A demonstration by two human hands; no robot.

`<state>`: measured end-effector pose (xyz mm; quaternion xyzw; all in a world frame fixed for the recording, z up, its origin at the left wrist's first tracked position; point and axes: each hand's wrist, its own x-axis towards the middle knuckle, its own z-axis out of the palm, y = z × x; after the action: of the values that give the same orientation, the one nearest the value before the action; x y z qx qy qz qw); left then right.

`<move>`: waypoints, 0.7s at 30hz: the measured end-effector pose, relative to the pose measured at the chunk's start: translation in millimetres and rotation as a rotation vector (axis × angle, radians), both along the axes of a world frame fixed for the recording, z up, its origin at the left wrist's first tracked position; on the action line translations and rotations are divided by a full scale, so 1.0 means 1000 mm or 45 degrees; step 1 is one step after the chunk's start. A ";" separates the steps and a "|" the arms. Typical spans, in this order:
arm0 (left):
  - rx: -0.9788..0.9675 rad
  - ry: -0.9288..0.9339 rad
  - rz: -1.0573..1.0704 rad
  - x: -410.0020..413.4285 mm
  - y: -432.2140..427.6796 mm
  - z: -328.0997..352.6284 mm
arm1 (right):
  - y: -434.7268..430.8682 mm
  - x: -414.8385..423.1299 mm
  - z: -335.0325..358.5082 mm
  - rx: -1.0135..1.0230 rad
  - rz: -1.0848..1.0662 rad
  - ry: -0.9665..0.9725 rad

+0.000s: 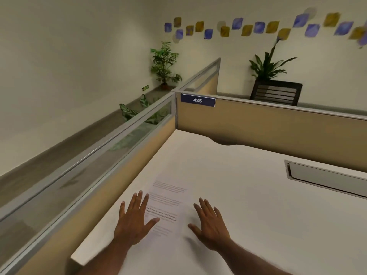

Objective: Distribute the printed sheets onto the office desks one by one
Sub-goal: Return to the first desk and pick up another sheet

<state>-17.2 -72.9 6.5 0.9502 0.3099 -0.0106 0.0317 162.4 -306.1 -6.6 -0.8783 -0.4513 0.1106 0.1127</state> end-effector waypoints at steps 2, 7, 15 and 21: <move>0.015 0.042 -0.038 0.004 0.016 -0.003 | 0.009 -0.006 -0.003 -0.021 -0.063 0.029; -0.160 0.083 0.080 0.009 0.039 -0.010 | 0.023 -0.022 -0.013 -0.099 -0.185 0.099; -0.233 0.094 0.166 0.012 0.052 -0.017 | 0.037 -0.039 -0.022 -0.184 -0.197 0.097; -0.450 -0.093 0.348 0.019 0.058 -0.021 | 0.038 -0.042 -0.025 -0.225 -0.226 0.121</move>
<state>2.1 -14.5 -14.3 0.8787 0.4278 -0.0257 0.2101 120.5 -268.4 -32.1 -0.9150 -0.3544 0.1813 0.0654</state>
